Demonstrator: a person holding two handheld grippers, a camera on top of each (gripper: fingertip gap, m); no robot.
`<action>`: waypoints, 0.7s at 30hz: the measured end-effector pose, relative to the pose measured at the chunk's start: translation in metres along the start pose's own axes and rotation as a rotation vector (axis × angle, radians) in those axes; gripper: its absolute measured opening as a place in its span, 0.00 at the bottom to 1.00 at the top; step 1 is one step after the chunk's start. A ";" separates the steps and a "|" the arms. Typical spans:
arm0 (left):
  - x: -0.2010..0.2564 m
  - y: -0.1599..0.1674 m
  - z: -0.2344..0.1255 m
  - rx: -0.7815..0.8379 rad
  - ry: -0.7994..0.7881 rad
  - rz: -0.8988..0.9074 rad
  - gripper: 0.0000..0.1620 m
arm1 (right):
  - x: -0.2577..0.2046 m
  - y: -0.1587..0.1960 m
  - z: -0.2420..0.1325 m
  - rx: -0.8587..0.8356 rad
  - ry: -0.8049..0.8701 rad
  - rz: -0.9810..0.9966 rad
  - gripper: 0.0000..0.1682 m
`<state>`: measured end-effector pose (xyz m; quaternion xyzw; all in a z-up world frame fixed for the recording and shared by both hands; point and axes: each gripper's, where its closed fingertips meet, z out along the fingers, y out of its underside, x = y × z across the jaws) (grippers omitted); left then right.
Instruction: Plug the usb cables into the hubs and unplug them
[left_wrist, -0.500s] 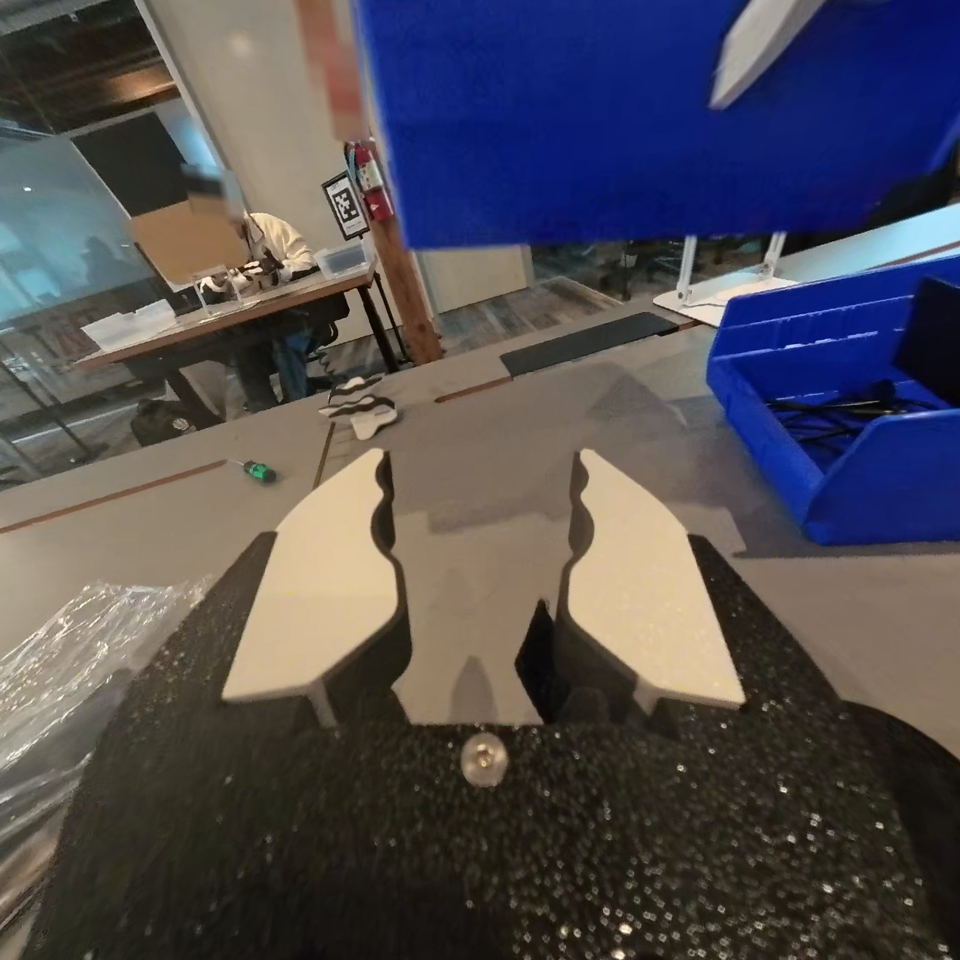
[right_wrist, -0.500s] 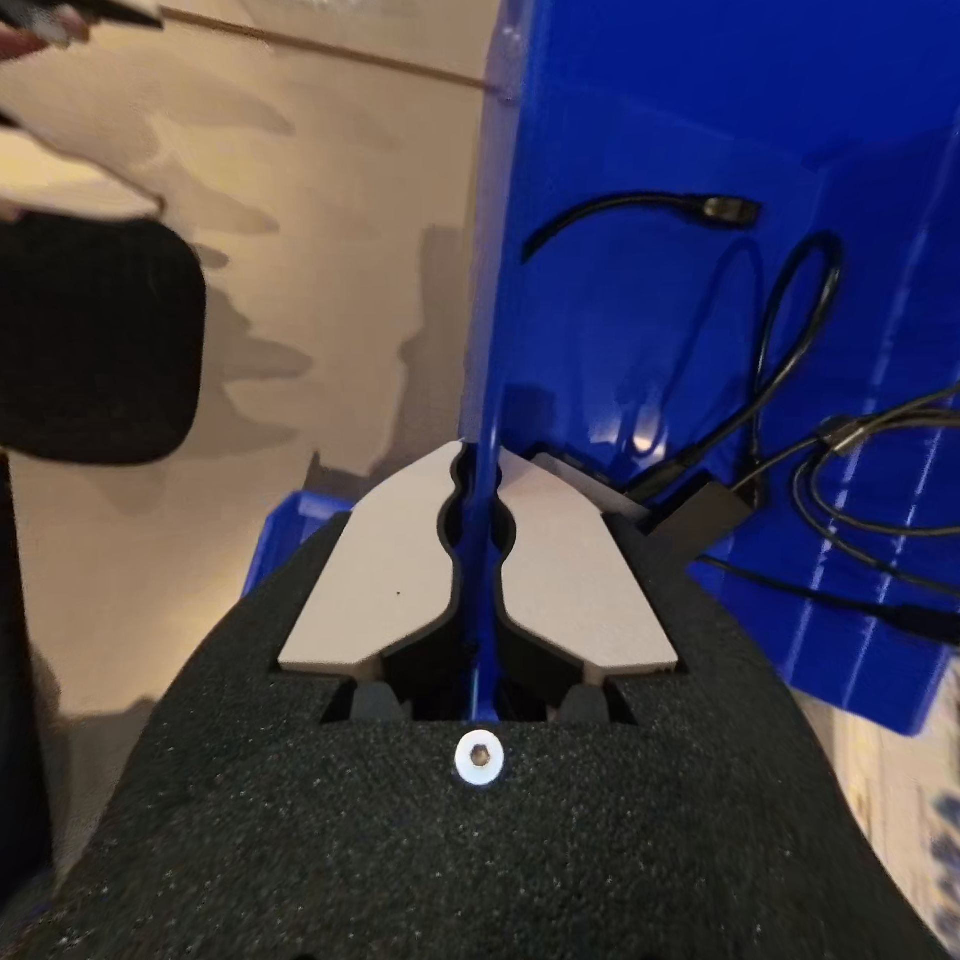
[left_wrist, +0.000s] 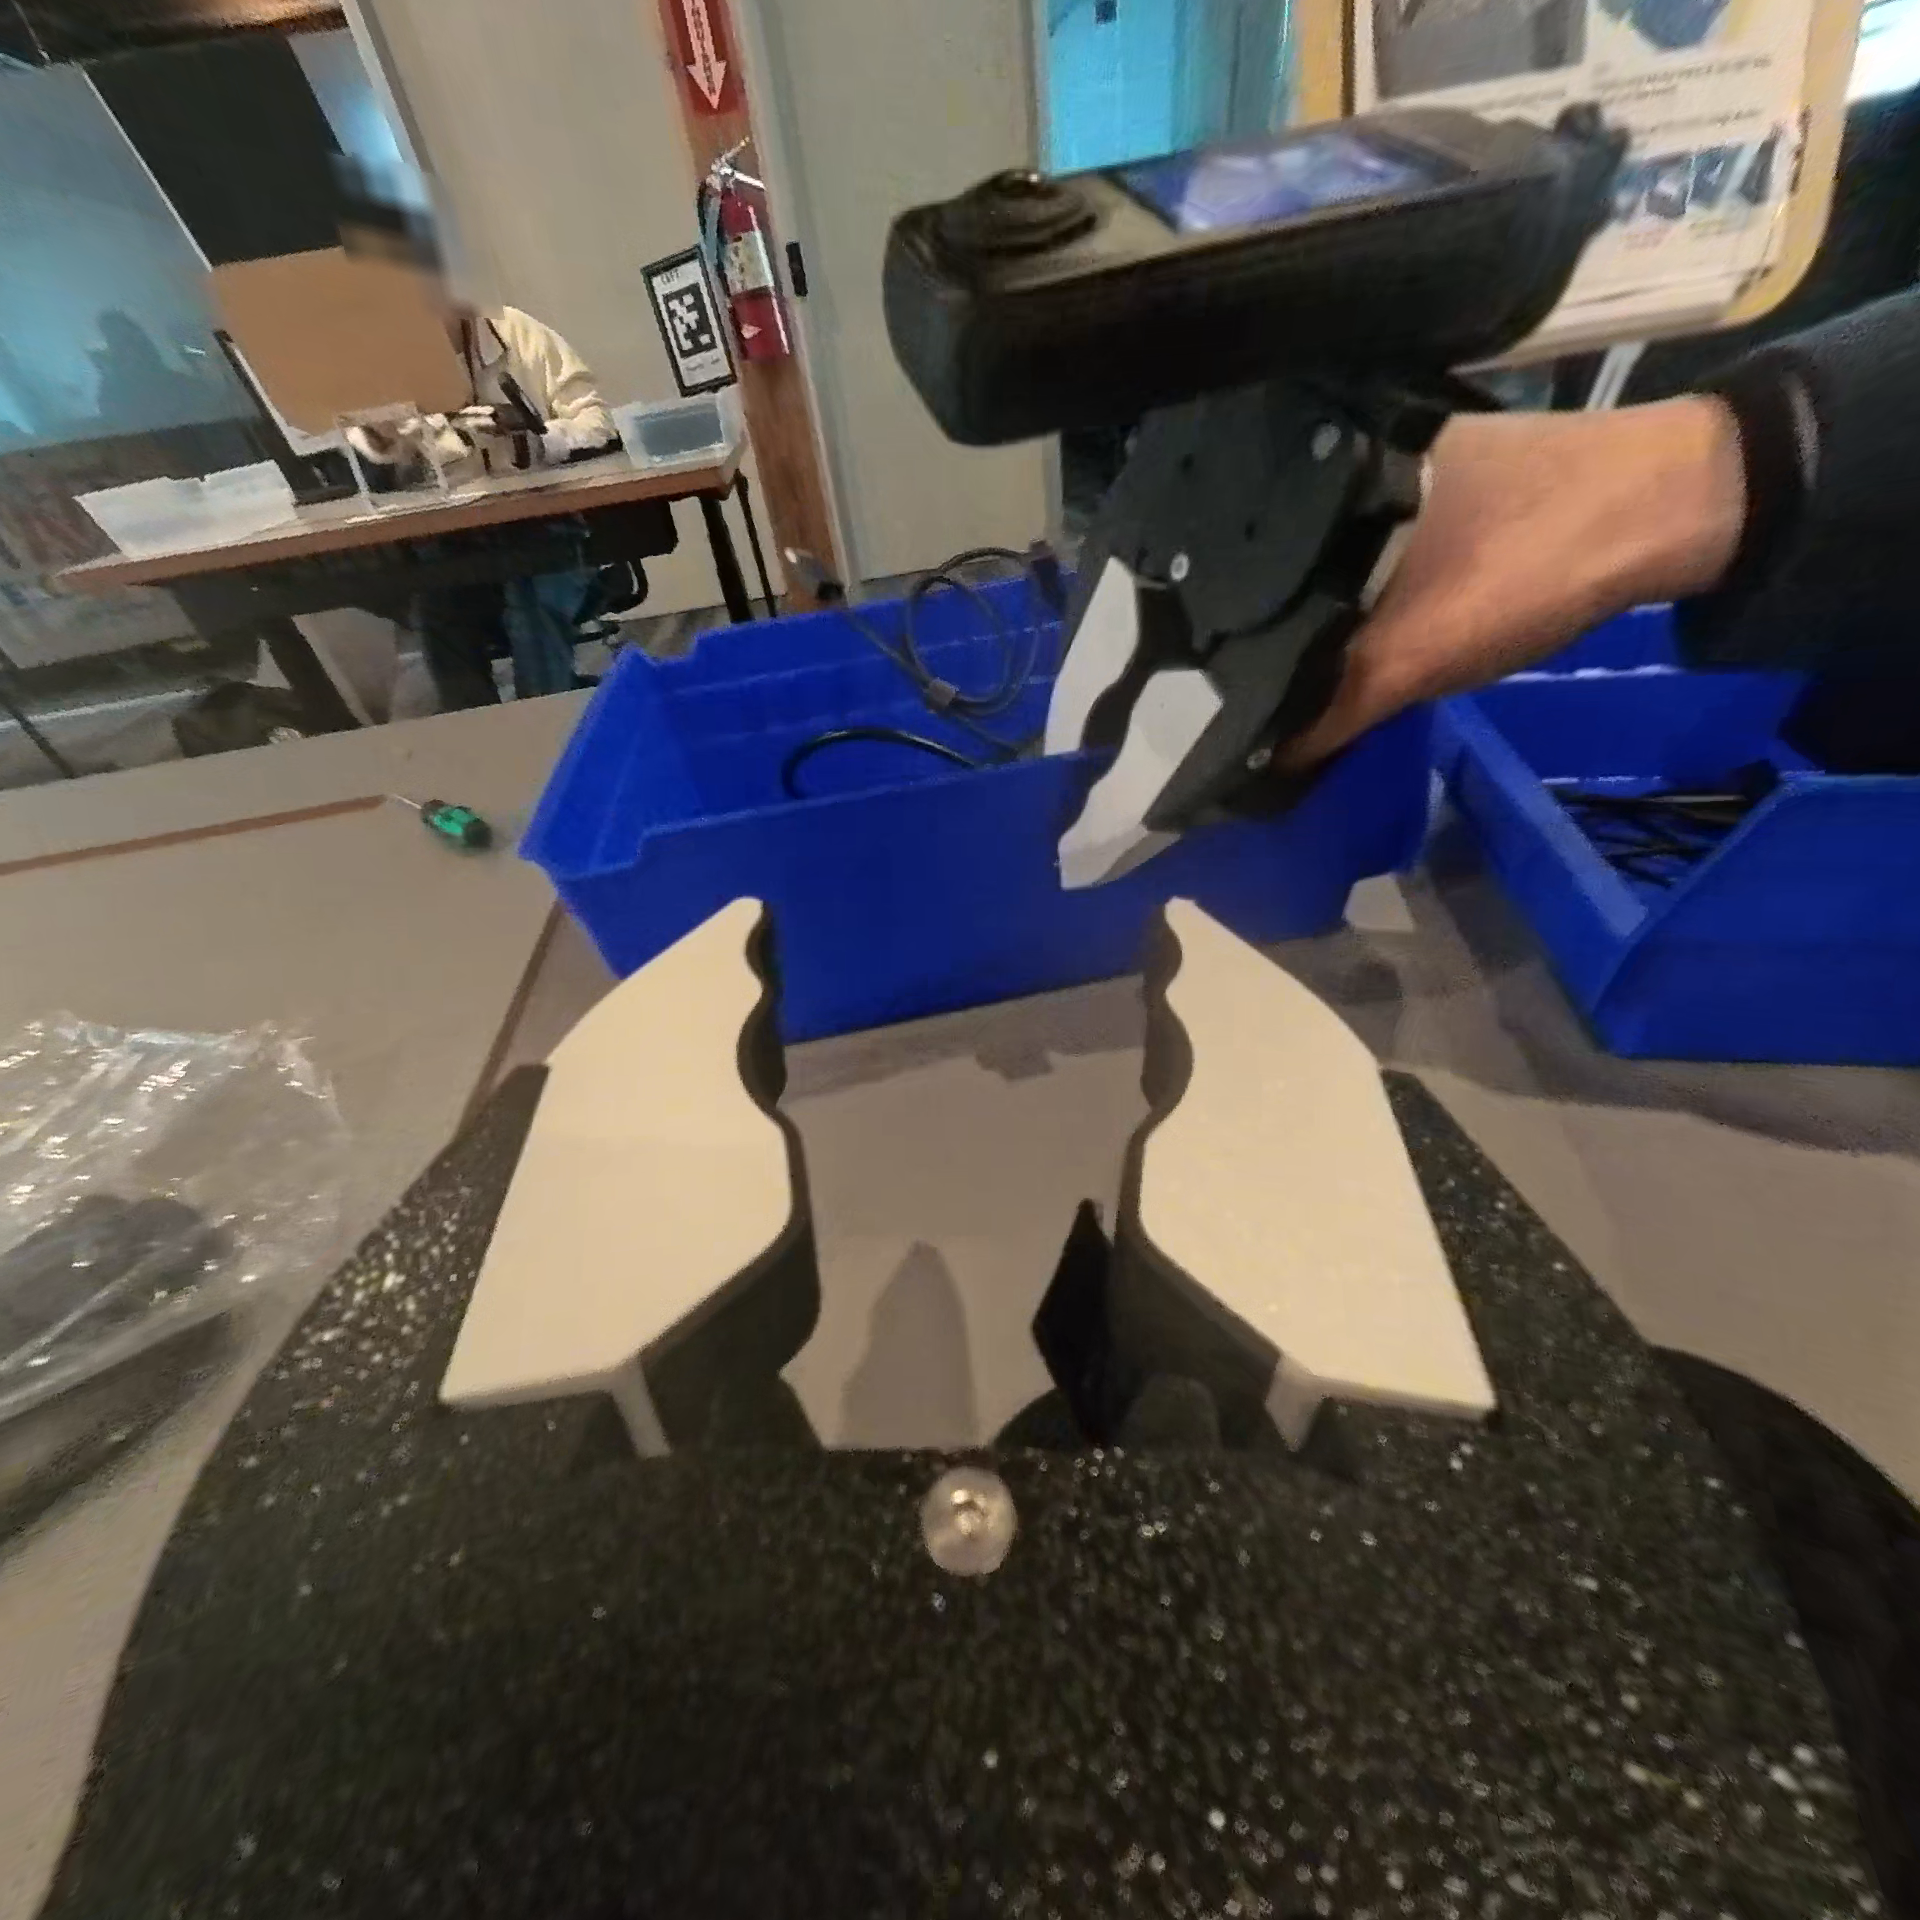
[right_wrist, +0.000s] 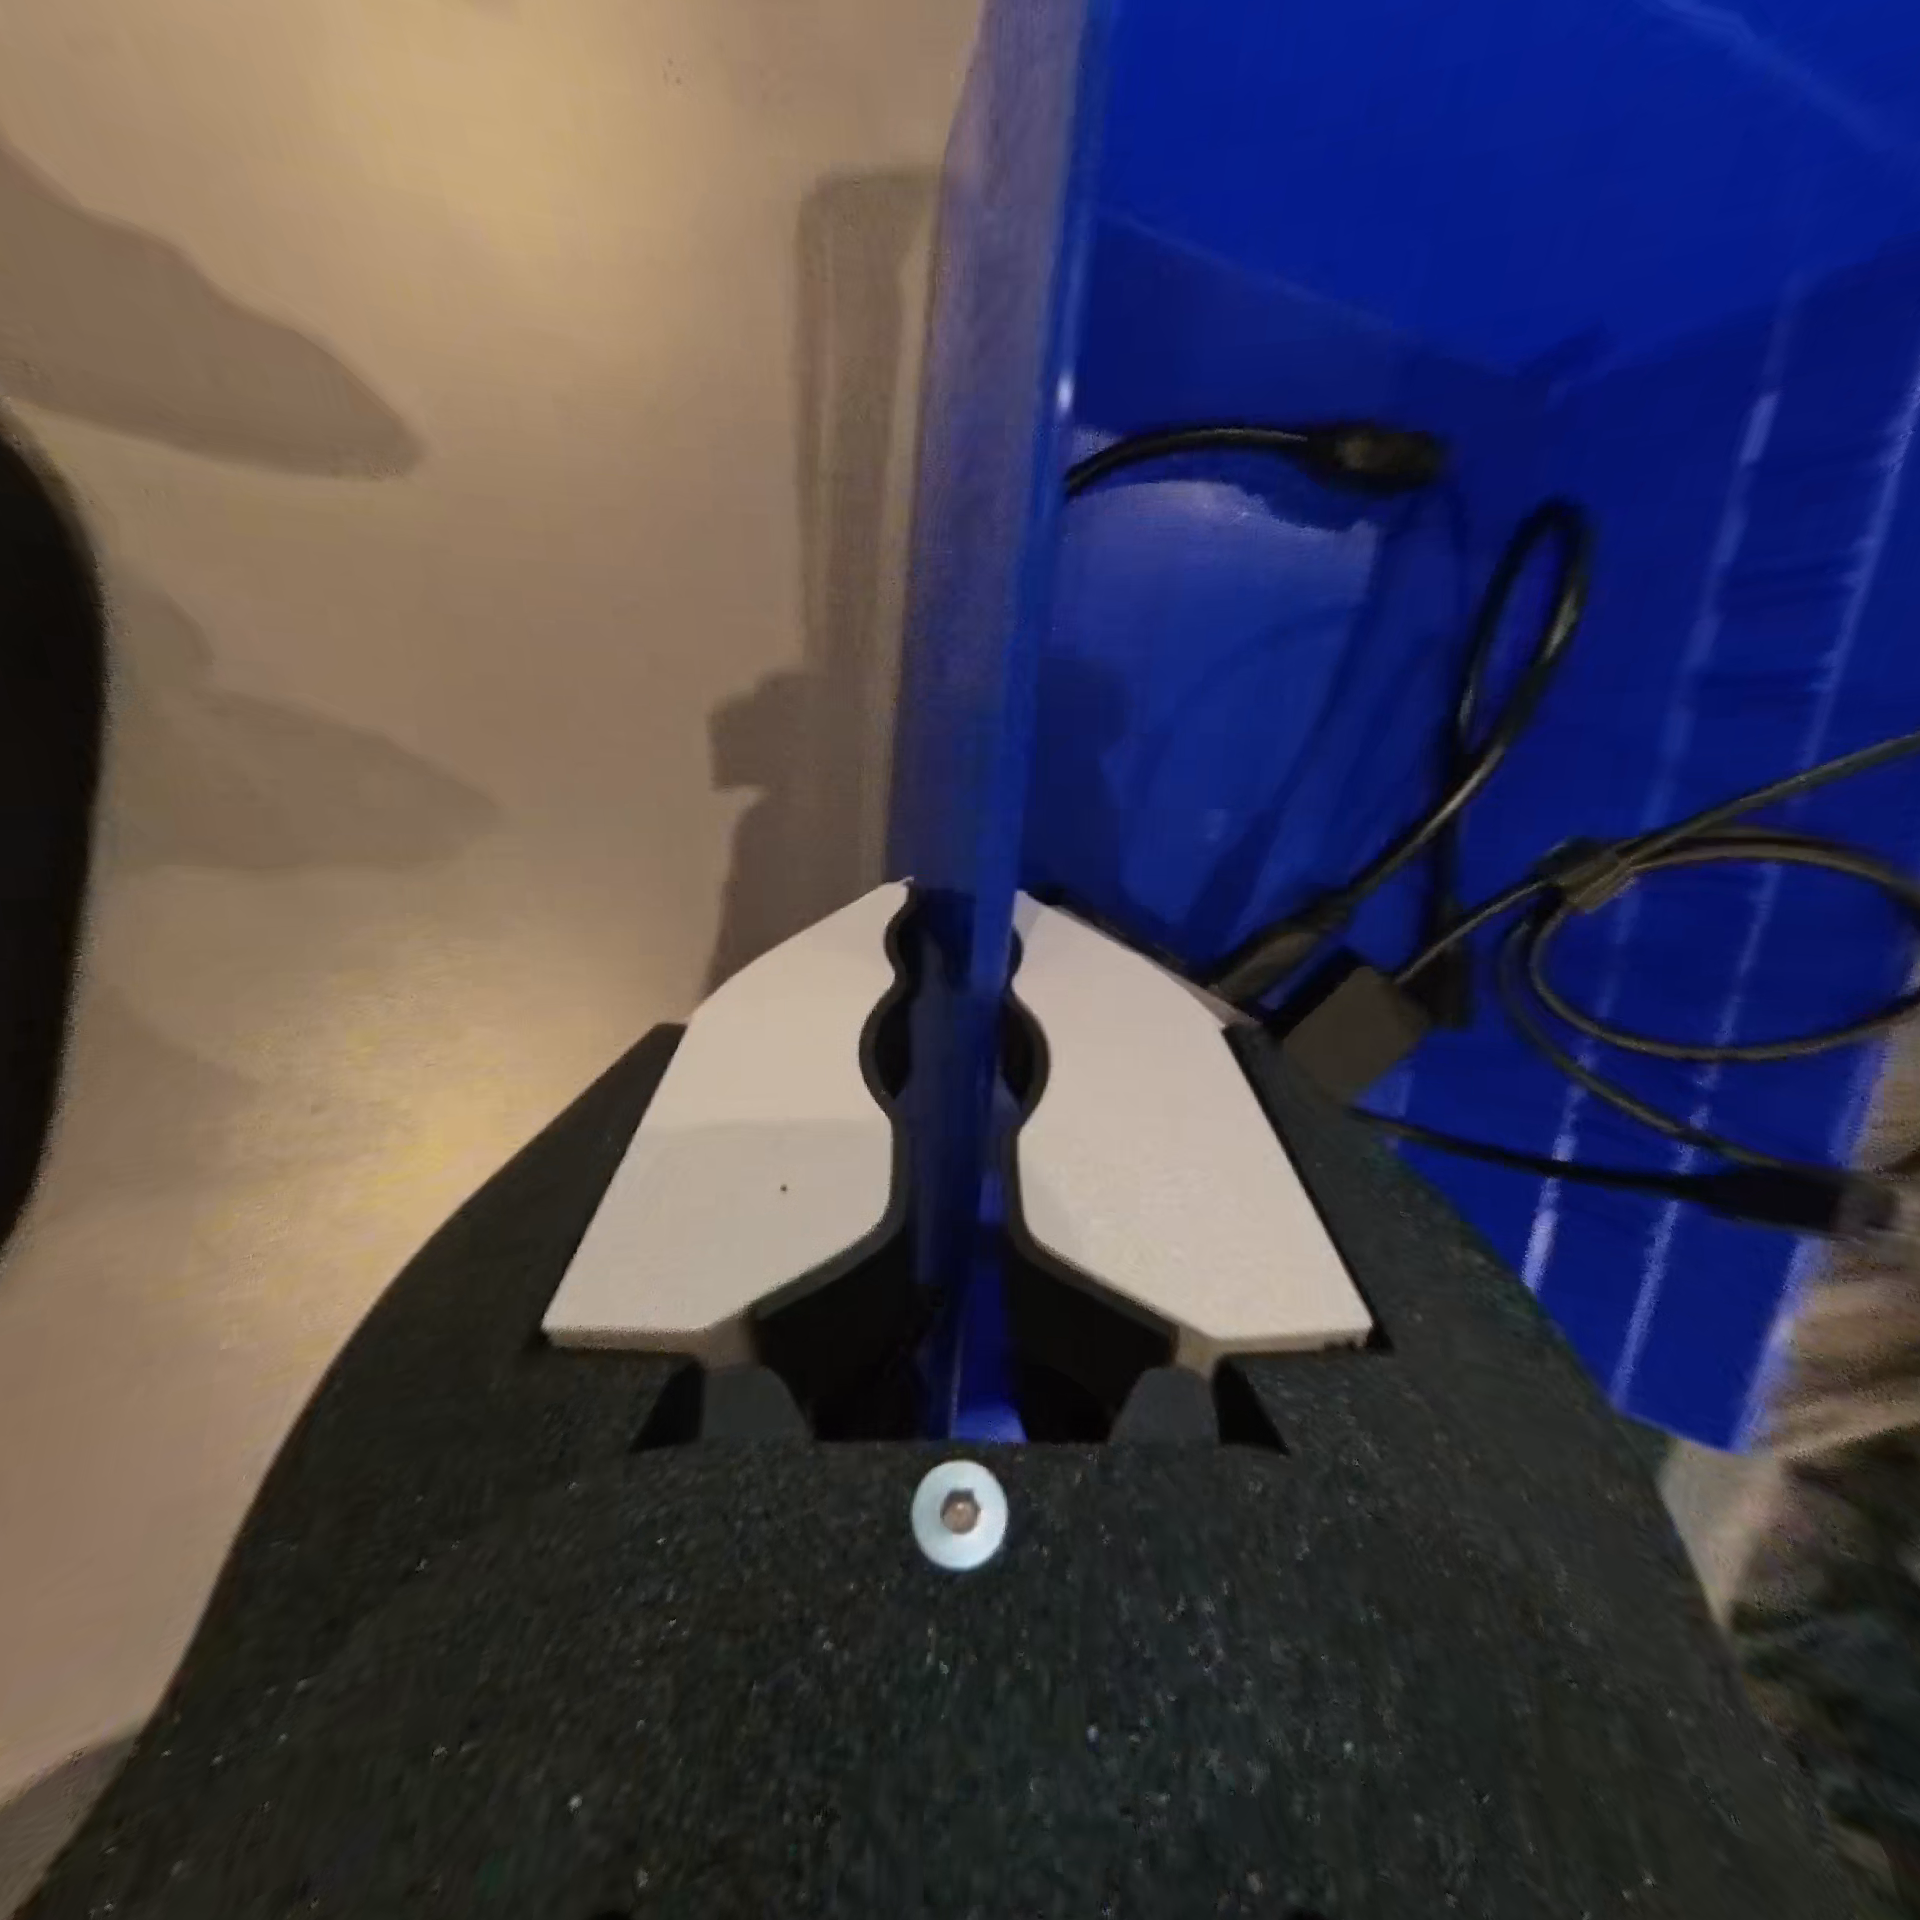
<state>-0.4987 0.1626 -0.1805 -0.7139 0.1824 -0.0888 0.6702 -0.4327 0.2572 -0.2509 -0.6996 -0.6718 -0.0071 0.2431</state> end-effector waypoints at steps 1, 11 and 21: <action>0.002 0.001 0.002 0.001 0.005 -0.021 0.42 | 0.001 0.001 -0.001 -0.005 0.035 -0.042 0.10; 0.032 -0.010 0.029 -0.035 -0.001 0.032 0.49 | 0.025 0.077 -0.144 0.191 0.201 0.069 0.38; 0.058 -0.028 0.087 -0.161 -0.040 0.094 0.45 | 0.042 0.335 -0.279 0.462 0.701 0.495 0.29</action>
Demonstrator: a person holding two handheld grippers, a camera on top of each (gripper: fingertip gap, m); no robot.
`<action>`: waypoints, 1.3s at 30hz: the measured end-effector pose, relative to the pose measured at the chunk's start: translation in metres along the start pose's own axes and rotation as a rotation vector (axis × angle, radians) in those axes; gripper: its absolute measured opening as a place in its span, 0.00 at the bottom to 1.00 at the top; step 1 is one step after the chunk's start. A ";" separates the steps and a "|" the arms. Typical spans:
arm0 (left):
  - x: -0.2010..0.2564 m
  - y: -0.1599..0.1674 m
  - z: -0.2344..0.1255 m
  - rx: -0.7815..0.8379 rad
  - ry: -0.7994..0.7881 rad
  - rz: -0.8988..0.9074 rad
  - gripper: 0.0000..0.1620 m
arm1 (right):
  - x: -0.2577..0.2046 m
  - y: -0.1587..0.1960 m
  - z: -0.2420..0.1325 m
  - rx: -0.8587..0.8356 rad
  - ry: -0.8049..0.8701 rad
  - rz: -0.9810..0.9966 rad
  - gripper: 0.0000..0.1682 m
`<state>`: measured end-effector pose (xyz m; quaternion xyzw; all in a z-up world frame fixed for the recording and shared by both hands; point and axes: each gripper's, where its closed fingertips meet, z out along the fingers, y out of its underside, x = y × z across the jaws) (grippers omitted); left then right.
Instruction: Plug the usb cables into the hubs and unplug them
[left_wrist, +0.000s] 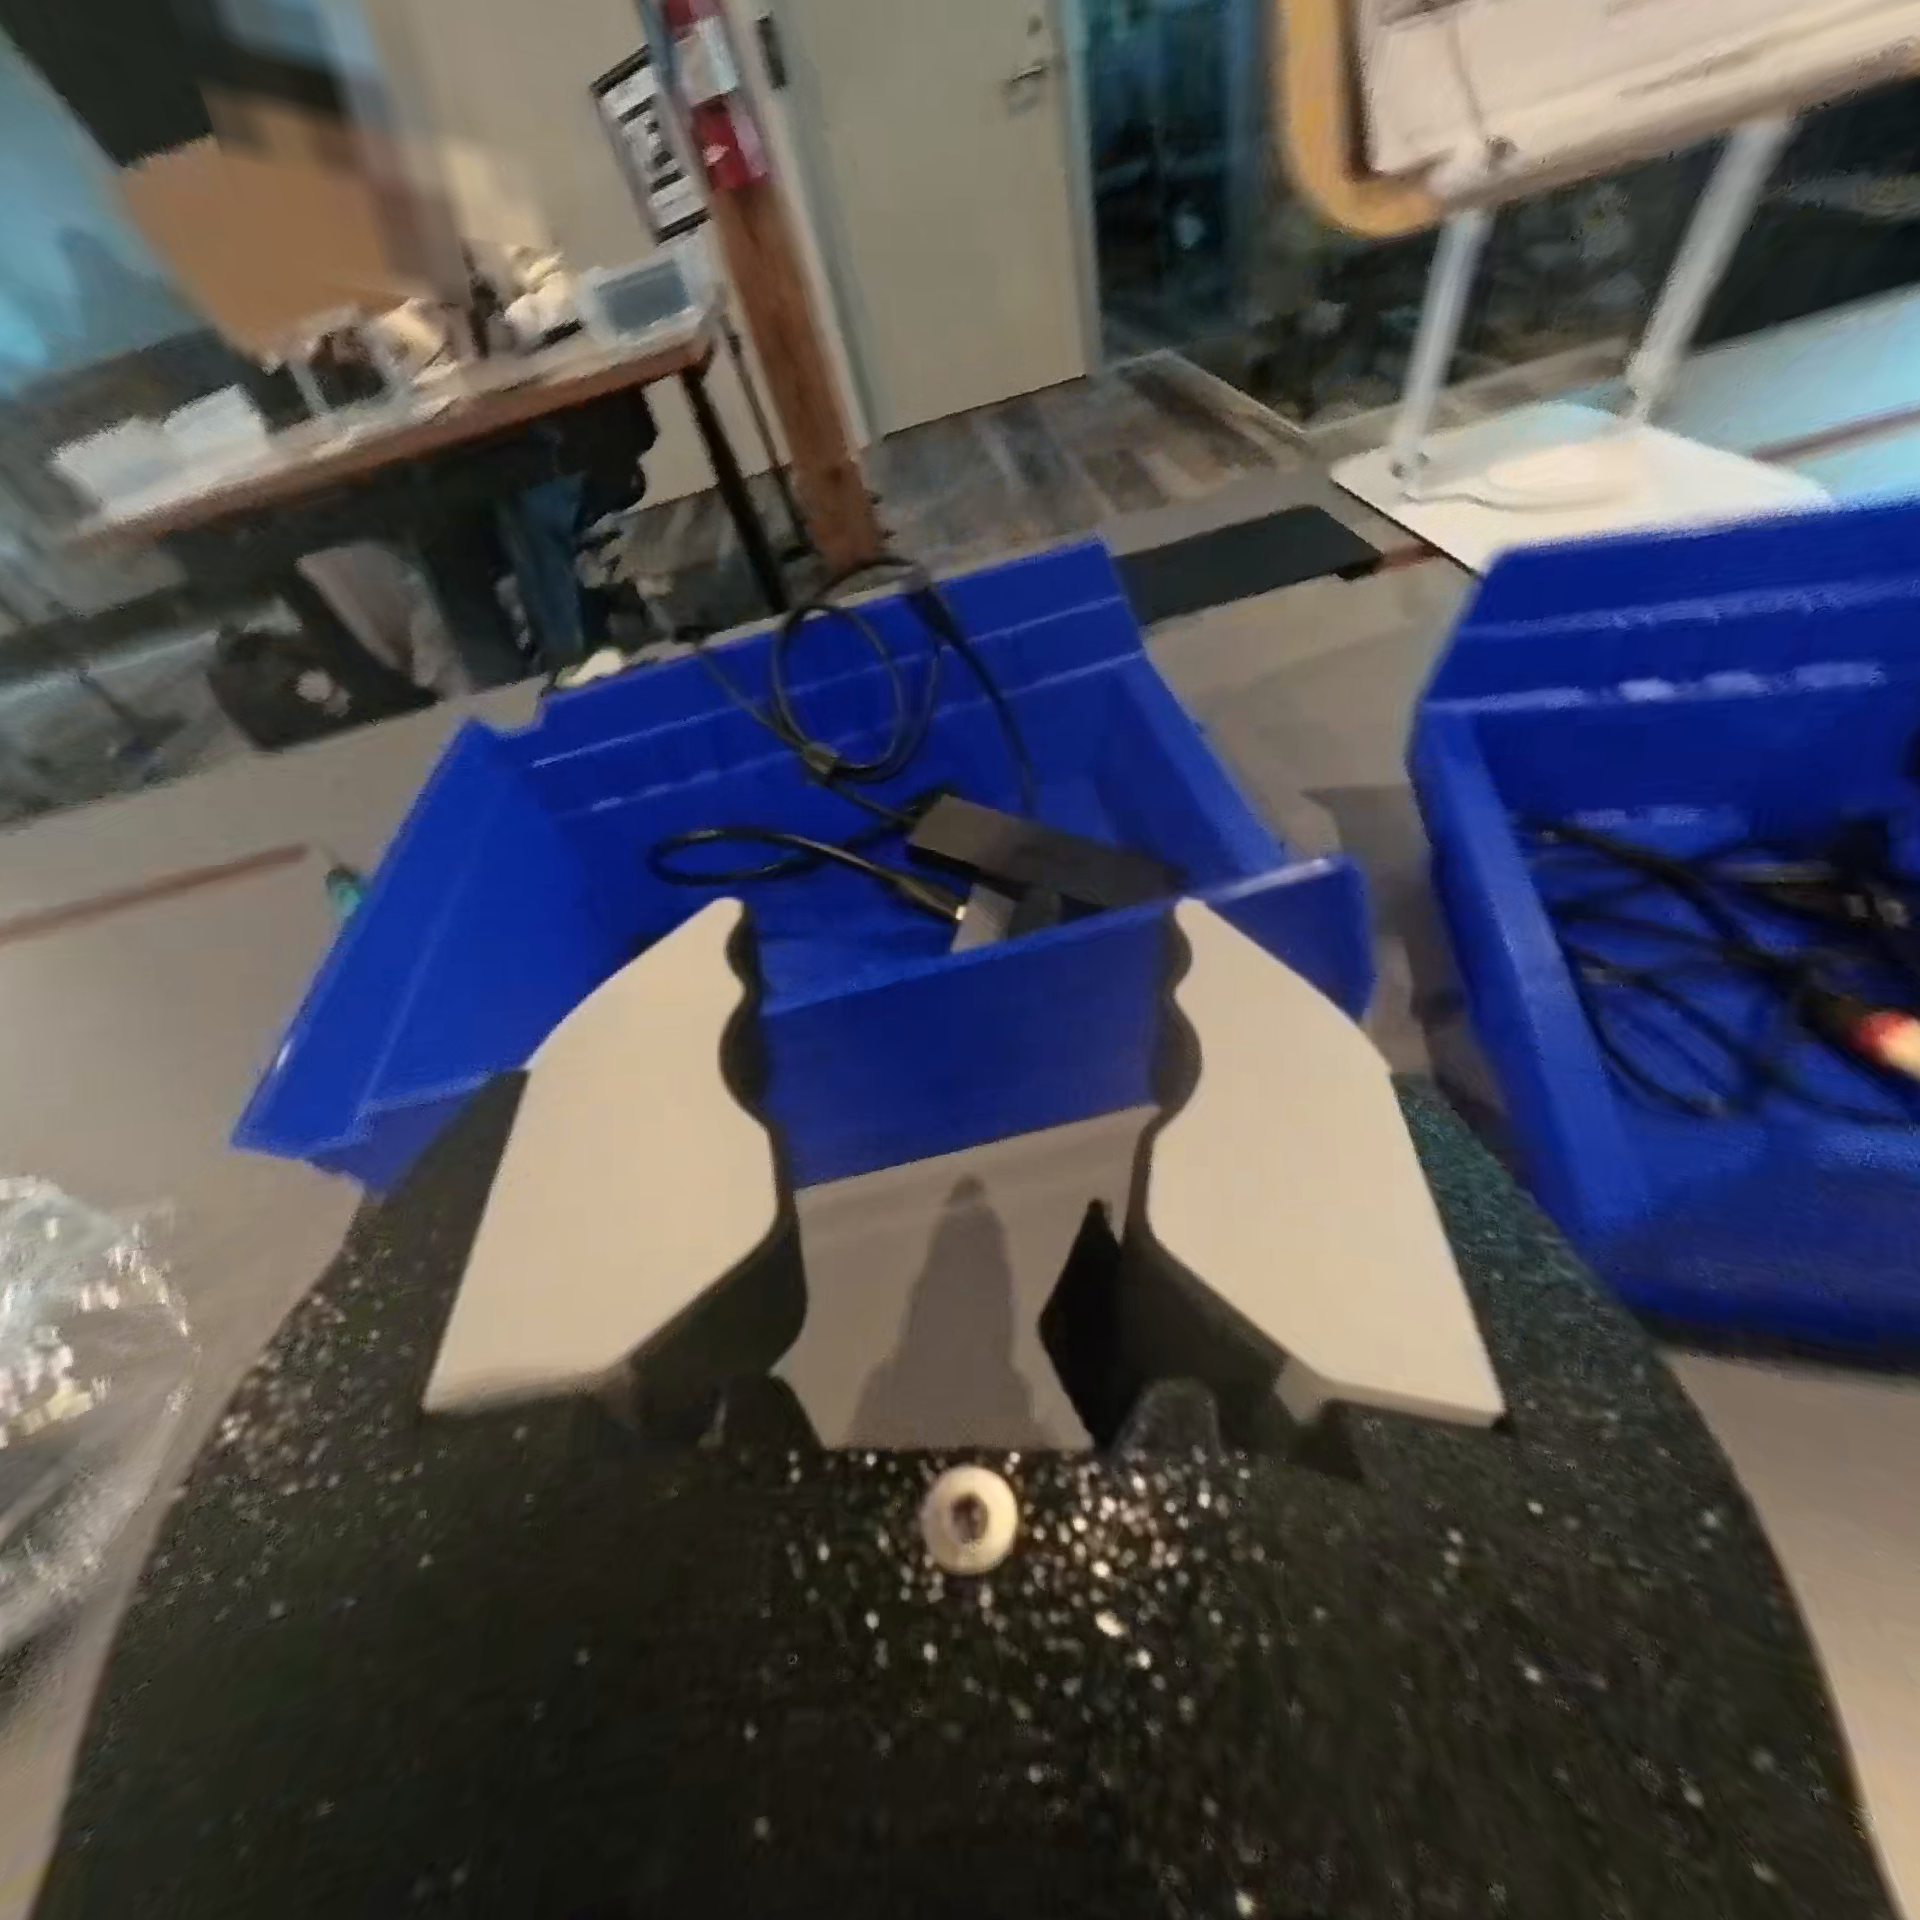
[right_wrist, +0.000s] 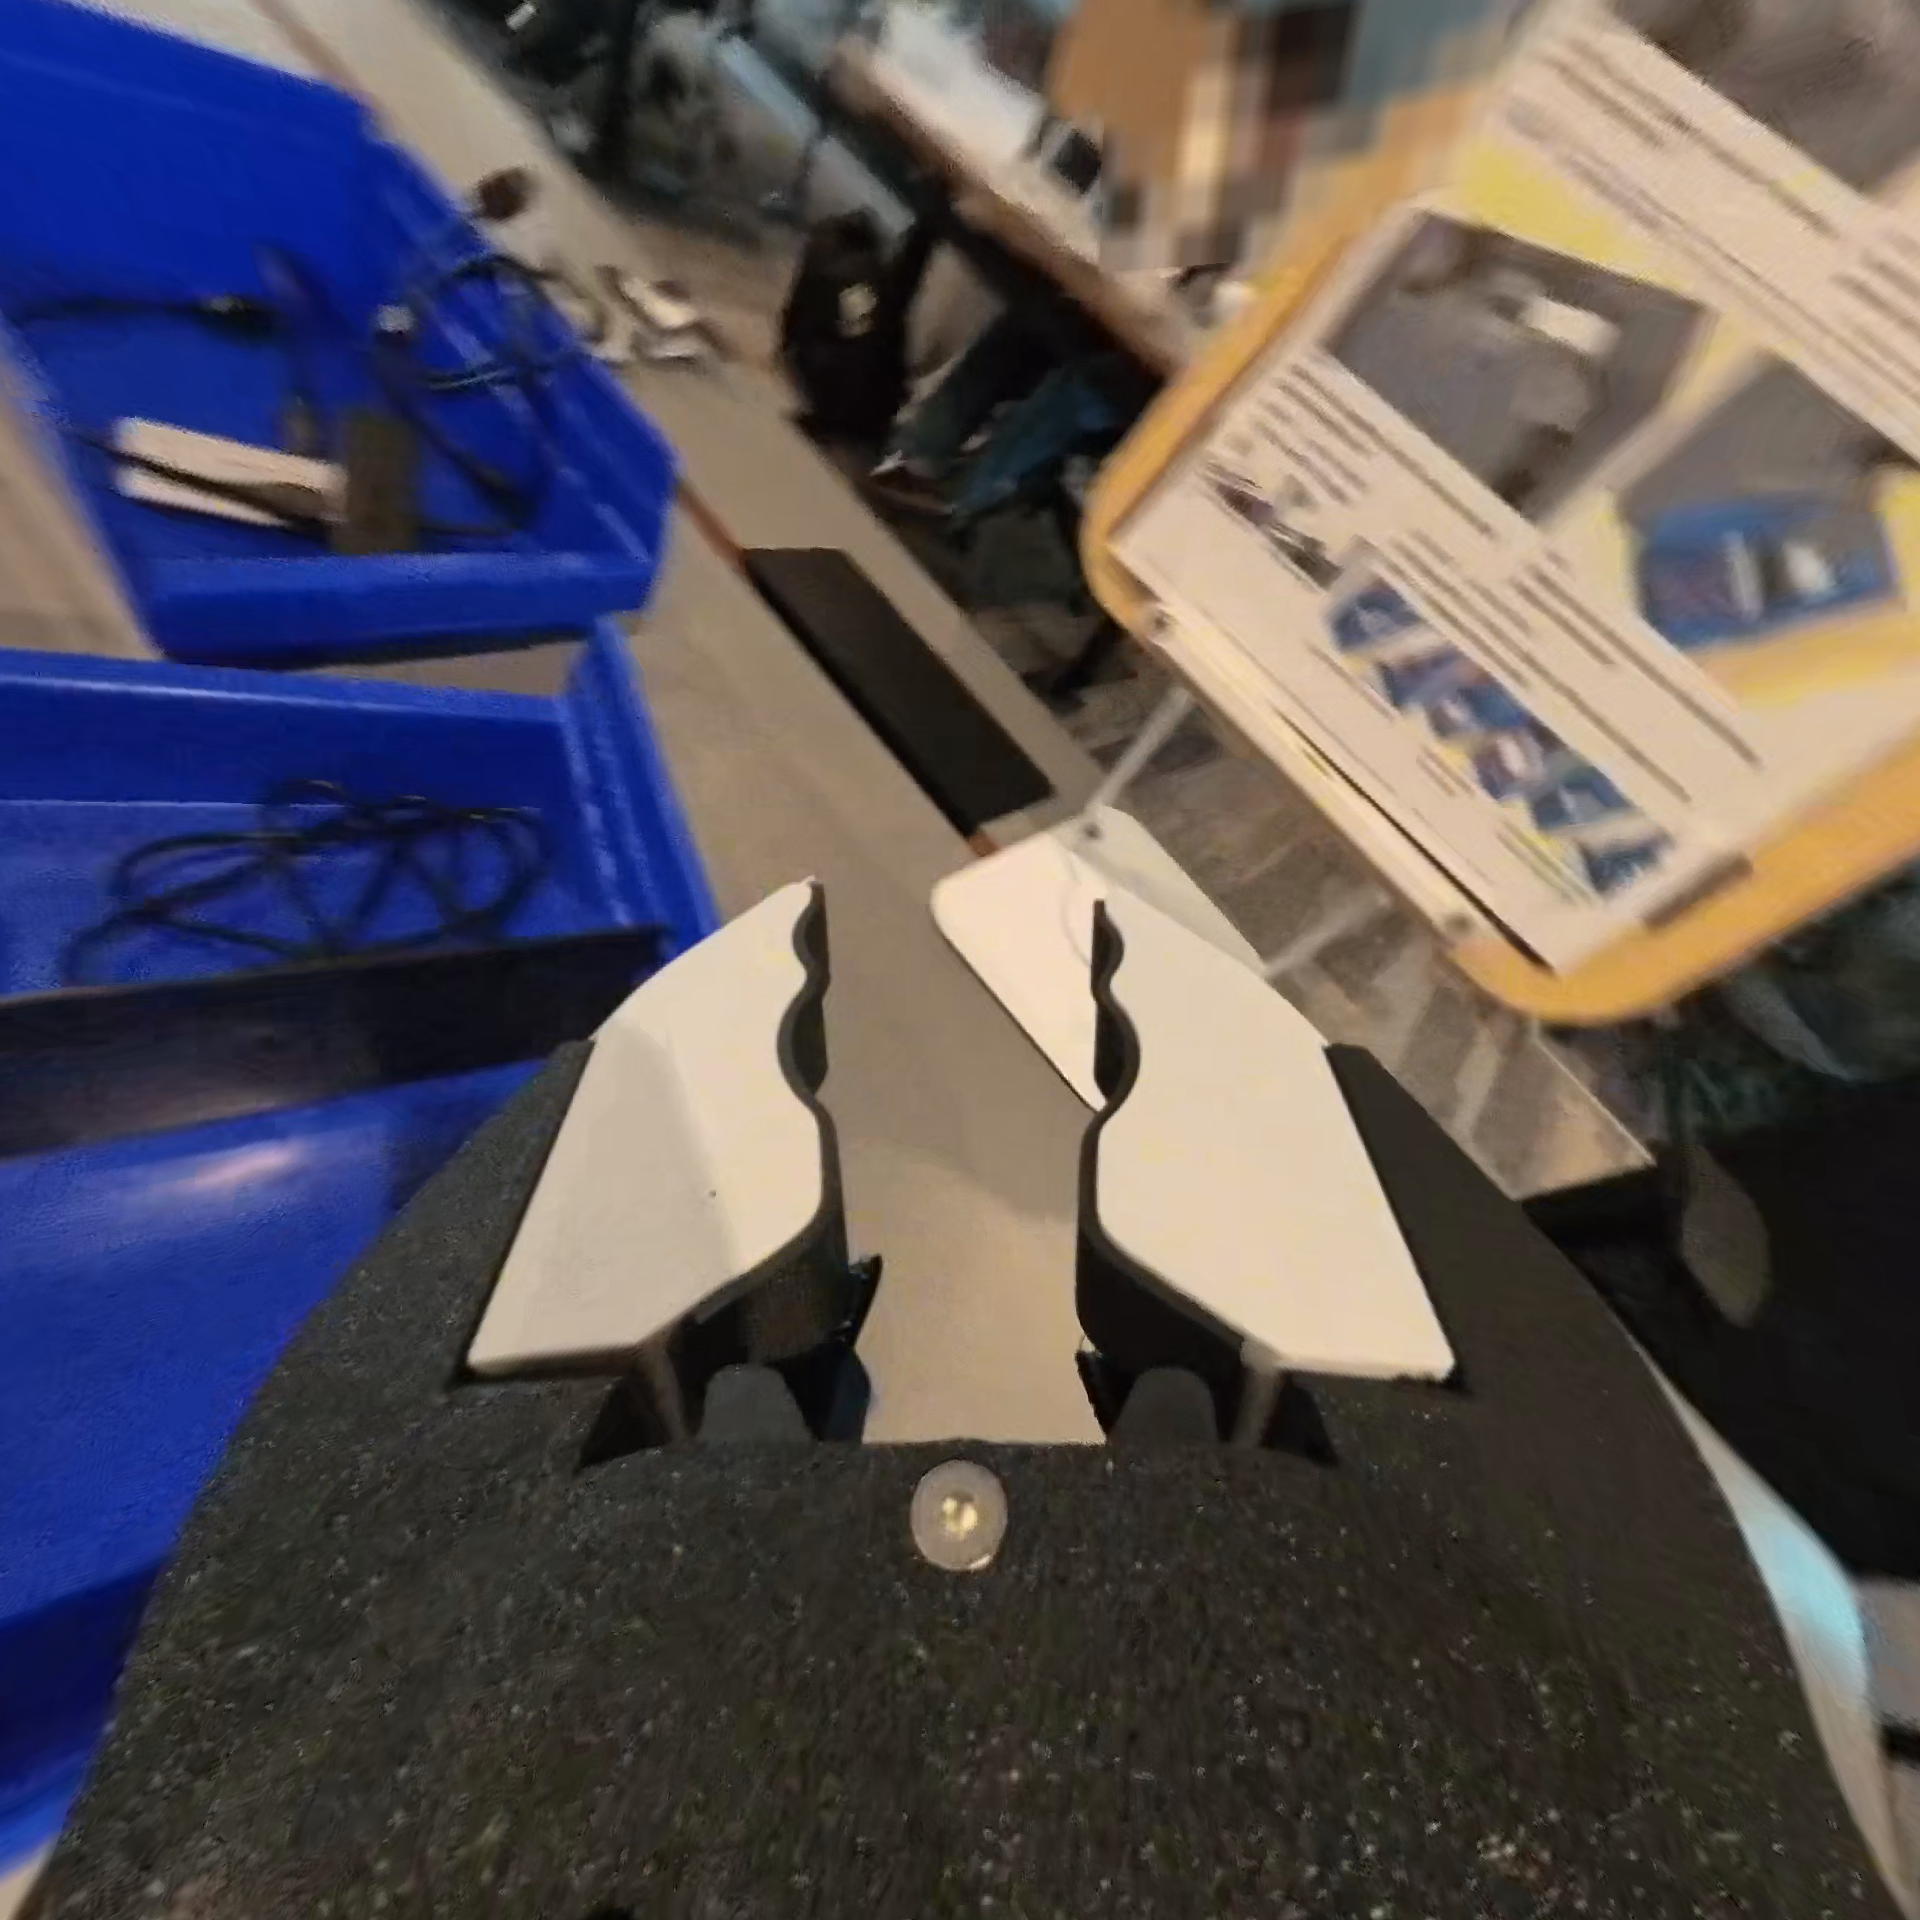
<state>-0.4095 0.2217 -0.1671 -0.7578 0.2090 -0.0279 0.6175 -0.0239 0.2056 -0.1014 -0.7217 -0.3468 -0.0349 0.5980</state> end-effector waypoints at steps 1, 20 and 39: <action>-0.007 -0.001 0.004 -0.014 -0.046 -0.065 0.49 | 0.014 0.018 -0.008 0.032 0.049 0.045 0.28; -0.090 0.064 0.037 -0.485 -0.548 -0.608 0.83 | 0.061 0.146 -0.021 0.162 0.266 0.203 0.27; -0.109 0.090 0.049 -1.114 -0.235 -0.409 0.24 | 0.056 0.142 -0.019 0.167 0.248 0.162 0.24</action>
